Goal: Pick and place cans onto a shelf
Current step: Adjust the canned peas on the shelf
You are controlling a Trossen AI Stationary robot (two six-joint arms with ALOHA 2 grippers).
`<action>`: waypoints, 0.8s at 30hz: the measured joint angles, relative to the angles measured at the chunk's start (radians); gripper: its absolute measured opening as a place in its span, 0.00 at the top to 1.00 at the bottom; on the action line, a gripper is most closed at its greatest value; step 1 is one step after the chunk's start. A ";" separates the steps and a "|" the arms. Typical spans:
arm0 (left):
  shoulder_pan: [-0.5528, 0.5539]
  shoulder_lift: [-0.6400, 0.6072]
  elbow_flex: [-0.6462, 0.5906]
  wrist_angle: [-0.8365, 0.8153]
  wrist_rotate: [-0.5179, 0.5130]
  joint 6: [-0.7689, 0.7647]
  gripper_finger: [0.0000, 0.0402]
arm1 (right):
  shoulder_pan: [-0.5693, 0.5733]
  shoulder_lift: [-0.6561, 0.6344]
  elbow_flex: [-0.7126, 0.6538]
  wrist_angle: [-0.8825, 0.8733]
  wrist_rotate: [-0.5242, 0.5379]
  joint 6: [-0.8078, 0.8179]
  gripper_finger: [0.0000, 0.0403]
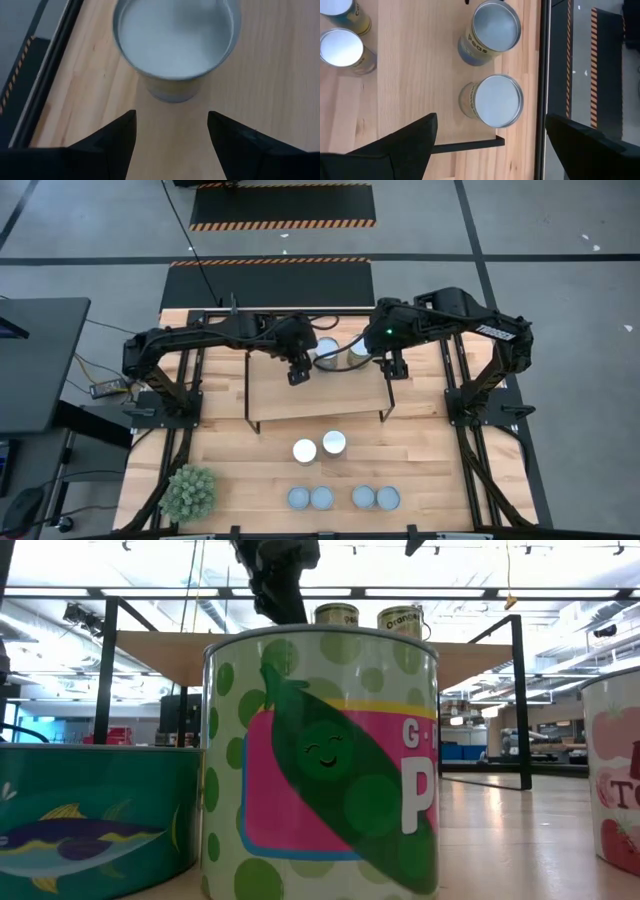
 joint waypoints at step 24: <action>0.001 0.011 0.000 0.130 -0.213 0.111 0.38 | 0.000 0.000 0.000 0.000 0.007 -0.004 0.06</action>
